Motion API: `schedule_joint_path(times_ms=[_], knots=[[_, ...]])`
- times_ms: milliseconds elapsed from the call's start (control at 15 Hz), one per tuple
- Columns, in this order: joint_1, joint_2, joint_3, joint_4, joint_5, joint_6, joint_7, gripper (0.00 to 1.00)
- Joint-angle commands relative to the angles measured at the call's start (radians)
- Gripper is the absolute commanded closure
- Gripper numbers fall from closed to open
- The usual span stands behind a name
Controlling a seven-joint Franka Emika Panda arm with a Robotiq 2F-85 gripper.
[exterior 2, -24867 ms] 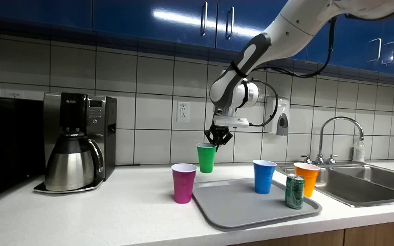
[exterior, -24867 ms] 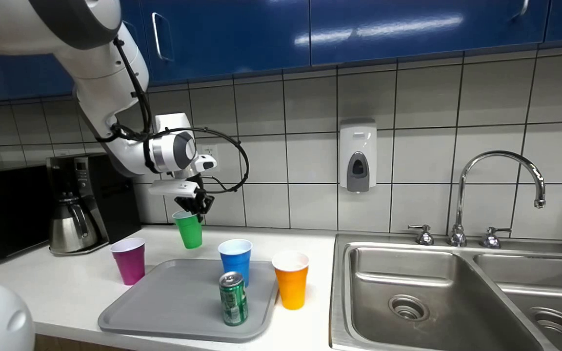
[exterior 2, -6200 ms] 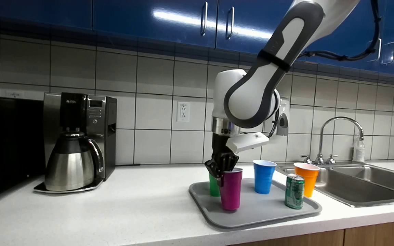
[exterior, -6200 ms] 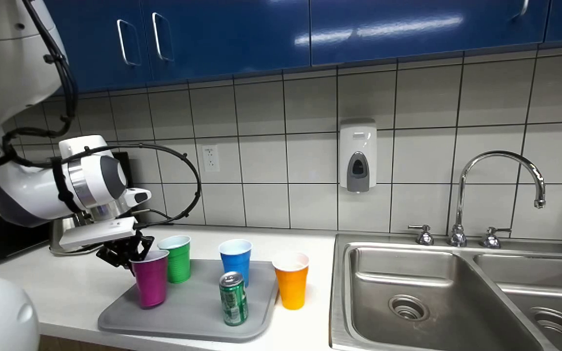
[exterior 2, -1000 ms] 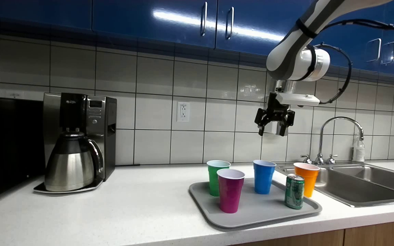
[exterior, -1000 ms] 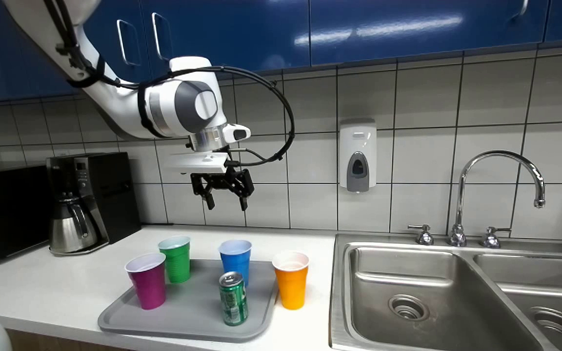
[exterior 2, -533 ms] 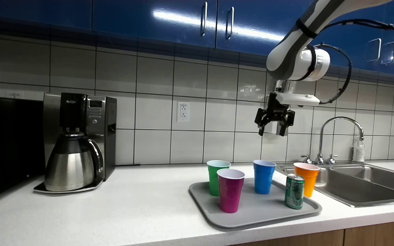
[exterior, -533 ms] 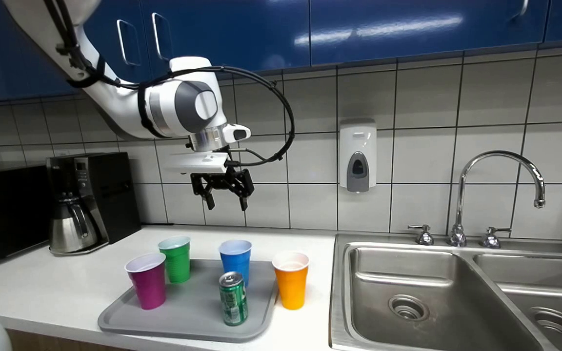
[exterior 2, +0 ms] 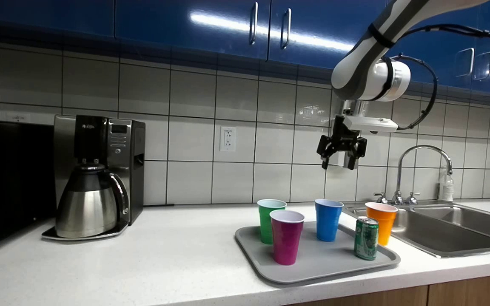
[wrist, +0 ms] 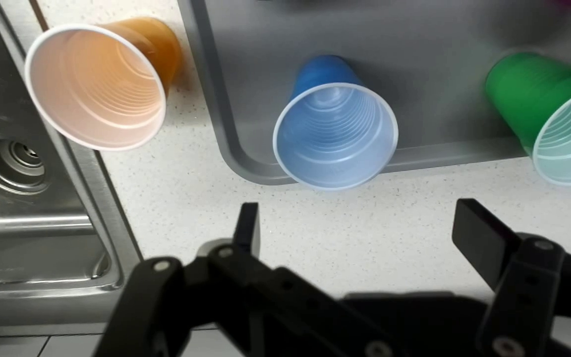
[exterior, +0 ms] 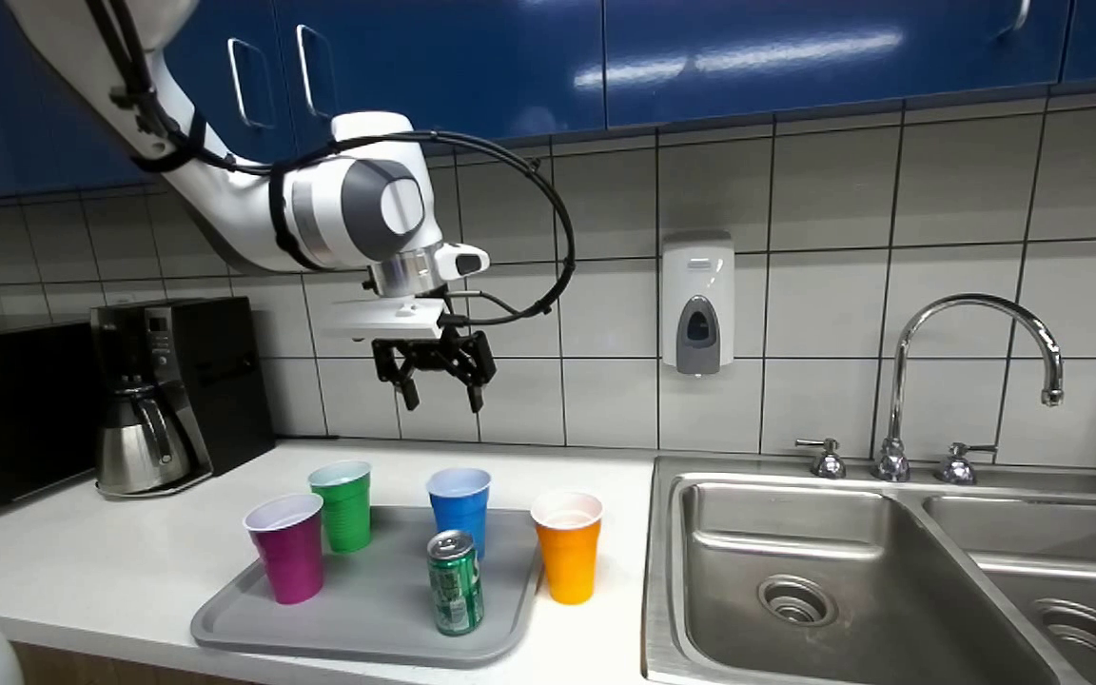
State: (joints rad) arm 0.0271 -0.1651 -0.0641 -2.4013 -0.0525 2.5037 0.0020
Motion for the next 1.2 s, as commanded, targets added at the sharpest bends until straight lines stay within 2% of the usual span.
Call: schedule_joint_path(times_ms=[0, 467, 1133], knots=[[-0.028, -0.008, 0.005, 0.002, -0.003, -0.017, -0.037, 0.0], [-0.061, -0.017, -0.02, -0.007, -0.006, -0.014, -0.084, 0.0], [-0.099, 0.016, -0.038, -0.023, -0.038, 0.008, -0.072, 0.0]])
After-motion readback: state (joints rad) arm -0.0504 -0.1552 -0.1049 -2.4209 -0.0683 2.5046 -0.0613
